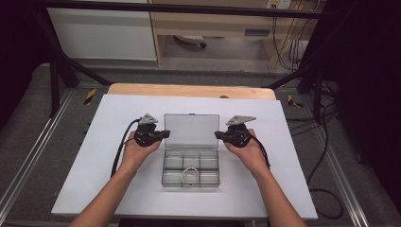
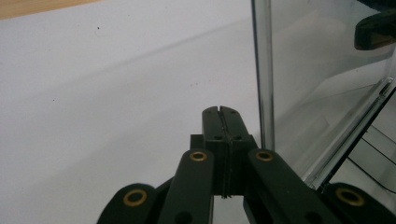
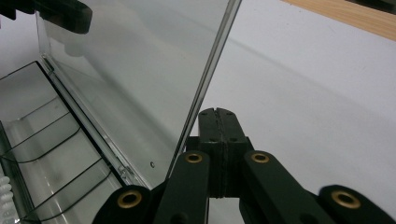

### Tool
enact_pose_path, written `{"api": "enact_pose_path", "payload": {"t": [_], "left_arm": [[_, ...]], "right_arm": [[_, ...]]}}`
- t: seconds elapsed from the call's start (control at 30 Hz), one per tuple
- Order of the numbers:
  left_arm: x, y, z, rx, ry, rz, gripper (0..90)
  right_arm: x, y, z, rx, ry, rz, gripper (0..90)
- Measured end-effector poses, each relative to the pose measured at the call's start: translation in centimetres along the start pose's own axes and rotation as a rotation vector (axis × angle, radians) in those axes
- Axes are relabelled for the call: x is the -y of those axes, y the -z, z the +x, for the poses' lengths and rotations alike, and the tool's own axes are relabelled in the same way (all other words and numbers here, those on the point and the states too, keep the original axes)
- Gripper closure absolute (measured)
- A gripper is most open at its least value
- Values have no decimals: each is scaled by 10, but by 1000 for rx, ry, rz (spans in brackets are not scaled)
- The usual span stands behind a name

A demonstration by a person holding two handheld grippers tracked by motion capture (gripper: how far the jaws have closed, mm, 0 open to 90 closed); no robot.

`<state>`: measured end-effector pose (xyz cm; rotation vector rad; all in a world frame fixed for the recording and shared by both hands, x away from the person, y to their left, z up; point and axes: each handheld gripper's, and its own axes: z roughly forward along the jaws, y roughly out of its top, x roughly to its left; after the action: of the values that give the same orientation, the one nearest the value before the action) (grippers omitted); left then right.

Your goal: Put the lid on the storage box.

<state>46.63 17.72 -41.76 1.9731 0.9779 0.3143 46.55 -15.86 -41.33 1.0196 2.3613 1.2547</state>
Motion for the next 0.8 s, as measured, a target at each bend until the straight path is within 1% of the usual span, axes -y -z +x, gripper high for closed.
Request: {"api": "enact_pose_path", "payload": {"t": [0.33, 0.8], "left_arm": [[-1, 0, -1, -1, -3, 5, 900], [-4, 3, -2, -7, -4, 0, 900]], "right_arm": [[-4, 3, 0, -1, 10, -5, 900], [-6, 8, -1, -2, 5, -19, 900]]}}
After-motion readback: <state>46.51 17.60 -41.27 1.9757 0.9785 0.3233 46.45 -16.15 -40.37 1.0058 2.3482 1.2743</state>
